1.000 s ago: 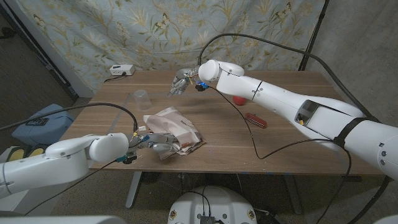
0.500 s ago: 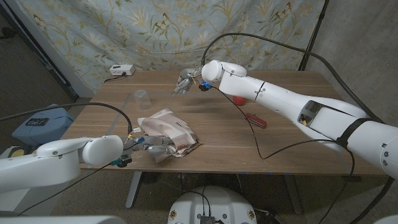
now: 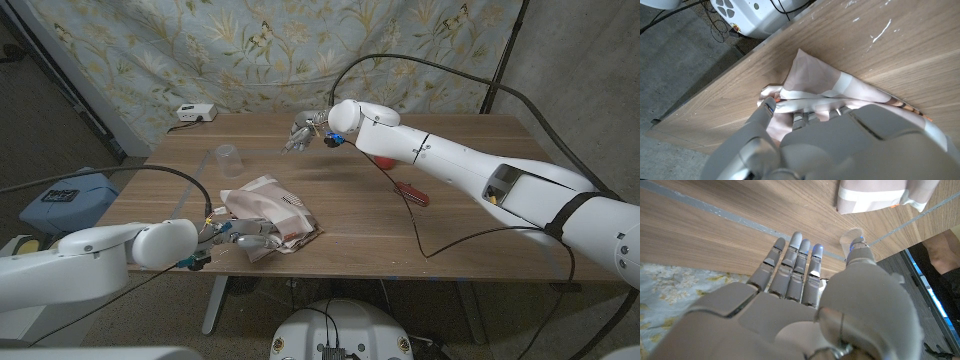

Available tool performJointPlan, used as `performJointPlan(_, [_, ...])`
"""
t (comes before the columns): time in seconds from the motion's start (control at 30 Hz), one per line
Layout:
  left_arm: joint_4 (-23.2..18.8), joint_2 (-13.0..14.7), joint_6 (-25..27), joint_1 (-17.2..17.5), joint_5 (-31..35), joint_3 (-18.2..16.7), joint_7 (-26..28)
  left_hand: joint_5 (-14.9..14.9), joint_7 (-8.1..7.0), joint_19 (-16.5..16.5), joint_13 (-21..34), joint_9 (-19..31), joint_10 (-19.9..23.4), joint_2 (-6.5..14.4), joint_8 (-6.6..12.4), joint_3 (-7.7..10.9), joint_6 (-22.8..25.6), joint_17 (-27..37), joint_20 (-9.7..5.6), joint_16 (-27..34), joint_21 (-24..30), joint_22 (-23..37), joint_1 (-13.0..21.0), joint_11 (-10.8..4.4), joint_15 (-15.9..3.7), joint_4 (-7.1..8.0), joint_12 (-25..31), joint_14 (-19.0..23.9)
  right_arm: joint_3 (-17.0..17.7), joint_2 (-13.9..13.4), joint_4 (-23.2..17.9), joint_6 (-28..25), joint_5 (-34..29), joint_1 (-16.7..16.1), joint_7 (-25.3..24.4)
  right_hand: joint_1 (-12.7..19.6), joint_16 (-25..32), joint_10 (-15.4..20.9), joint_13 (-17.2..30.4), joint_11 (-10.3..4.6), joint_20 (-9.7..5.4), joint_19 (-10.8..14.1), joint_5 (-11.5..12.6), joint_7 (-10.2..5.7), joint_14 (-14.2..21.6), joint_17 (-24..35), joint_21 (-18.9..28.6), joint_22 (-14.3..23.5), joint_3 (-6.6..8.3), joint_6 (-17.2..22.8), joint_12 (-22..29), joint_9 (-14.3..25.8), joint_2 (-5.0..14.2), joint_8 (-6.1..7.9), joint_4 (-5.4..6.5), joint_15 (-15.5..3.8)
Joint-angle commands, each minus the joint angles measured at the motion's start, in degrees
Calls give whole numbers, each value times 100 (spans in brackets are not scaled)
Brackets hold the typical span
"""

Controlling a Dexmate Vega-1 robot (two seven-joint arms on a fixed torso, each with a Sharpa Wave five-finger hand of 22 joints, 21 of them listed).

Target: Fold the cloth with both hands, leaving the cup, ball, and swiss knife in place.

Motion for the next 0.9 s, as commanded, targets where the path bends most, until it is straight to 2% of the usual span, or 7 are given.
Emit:
performJointPlan(0.03, [346,-655,-202,-1020,685,975,-344,2,35,-369,281,4,74,11,16,-25,22,33,-3,35,34,9,67,9,20,-5,50,20,116,-174,-231,-84,-15,-129,-68,7,34,28,10,7,-14,33,25,-8,18,12,-6,13,-28,-17,-19,-2,66,-6,-4,-69])
performJointPlan(0.23, [589,-997,-473,-1502,941,1327,-497,2,37,-366,281,4,86,11,19,-28,28,32,1,36,33,9,74,12,19,-8,51,32,167,-297,-351,-163,-17,-185,-76,21,44,30,-3,6,-18,39,27,-7,21,8,-8,12,-28,-12,-36,-4,74,-10,-13,-76])
performJointPlan(0.57, [781,-1250,-709,-1844,1065,1560,-571,1,33,-348,281,3,111,10,28,-32,55,31,-3,38,36,10,85,-6,13,-13,56,49,200,-439,-492,-276,-55,-244,-84,-1,67,71,-23,9,-25,63,24,-15,40,3,-5,11,-43,35,-50,-8,88,-4,-5,-82])
performJointPlan(0.7, [881,-1375,-864,-2014,1116,1659,-675,1,34,-328,281,3,125,10,29,-33,60,31,-11,38,42,10,90,-13,3,-15,59,57,178,-527,-586,-354,-127,-277,-90,-56,80,136,-40,-32,-26,68,18,-48,52,-3,-8,11,-58,97,-48,-10,116,10,26,-110])
performJointPlan(0.77, [903,-1414,-896,-2069,1114,1680,-720,1,29,-323,281,3,129,10,33,-33,71,30,-10,40,43,10,93,-15,-2,-17,59,63,174,-566,-639,-372,-138,-304,-79,-145,77,132,-54,-66,-26,71,9,-65,39,-9,-11,10,-70,108,-69,-13,174,7,84,-114])
performJointPlan(0.9, [929,-1456,-925,-2123,1117,1701,-746,1,31,-319,281,3,130,11,31,-34,69,30,-17,39,43,10,96,-18,-3,-18,58,66,114,-631,-809,-503,-243,-342,-62,-166,67,93,-75,-151,-21,78,-1,-147,24,-30,-14,9,-77,118,-113,-18,183,0,90,-93])
